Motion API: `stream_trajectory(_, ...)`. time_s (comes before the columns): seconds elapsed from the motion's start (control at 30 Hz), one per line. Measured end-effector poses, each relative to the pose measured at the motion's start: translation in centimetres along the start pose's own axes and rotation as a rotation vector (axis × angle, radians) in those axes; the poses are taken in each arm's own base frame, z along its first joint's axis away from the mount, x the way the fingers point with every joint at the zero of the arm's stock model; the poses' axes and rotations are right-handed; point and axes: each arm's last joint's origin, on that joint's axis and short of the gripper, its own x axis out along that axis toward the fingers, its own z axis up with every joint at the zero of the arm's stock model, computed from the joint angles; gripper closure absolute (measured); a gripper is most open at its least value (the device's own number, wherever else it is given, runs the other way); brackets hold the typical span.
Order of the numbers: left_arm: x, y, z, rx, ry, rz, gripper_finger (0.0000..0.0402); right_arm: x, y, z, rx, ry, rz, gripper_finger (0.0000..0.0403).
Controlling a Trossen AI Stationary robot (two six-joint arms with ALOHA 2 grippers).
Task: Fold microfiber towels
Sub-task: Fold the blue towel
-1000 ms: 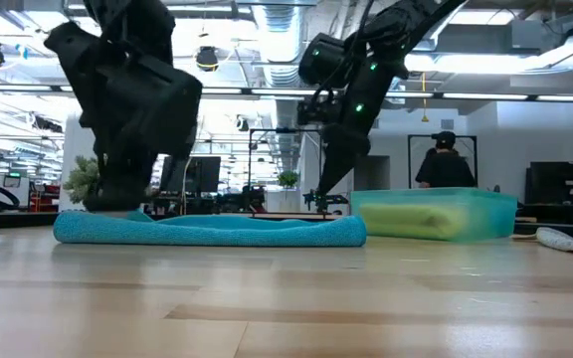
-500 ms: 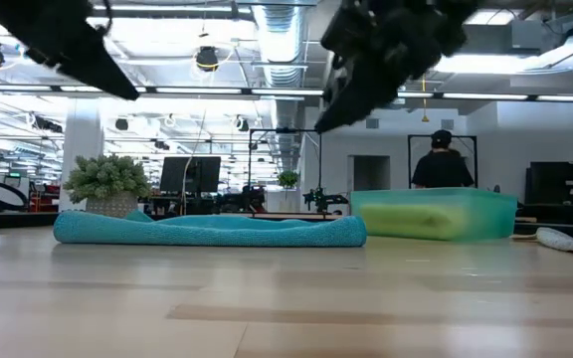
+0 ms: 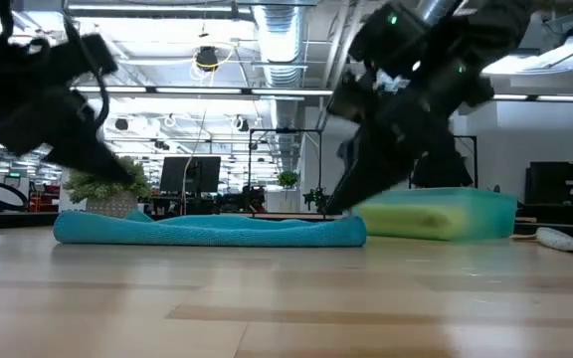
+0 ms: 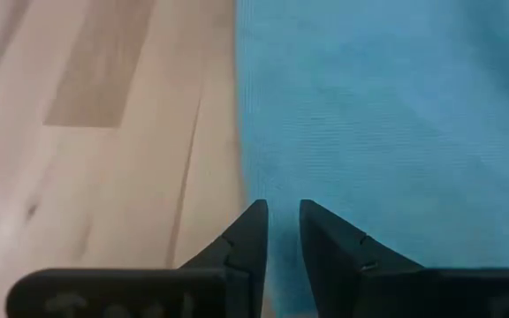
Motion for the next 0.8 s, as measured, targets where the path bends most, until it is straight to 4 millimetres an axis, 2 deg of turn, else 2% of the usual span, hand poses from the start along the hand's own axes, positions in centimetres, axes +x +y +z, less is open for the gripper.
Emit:
stream_trajectory(0.17,1.2,-1.0,-1.5,0.021,0.1,-0.022,0.04,2.1,0.2,-1.3,0.014,0.053,0.001,0.031)
stream_trajectory(0.37,1.6,-1.3,-2.6,0.024,0.19,-0.043,0.0398,2.5,0.2,-1.6,0.029,0.073,0.001,0.031)
stream_trajectory(0.6,1.4,-1.4,-2.4,0.003,0.227,-0.039,0.0401,0.8,0.3,-1.0,0.009,0.065,0.002,0.031)
stream_trajectory(0.8,0.1,-2.0,0.4,0.084,0.198,0.021,0.0401,-2.4,0.4,1.5,-0.04,-0.069,0.003,0.031)
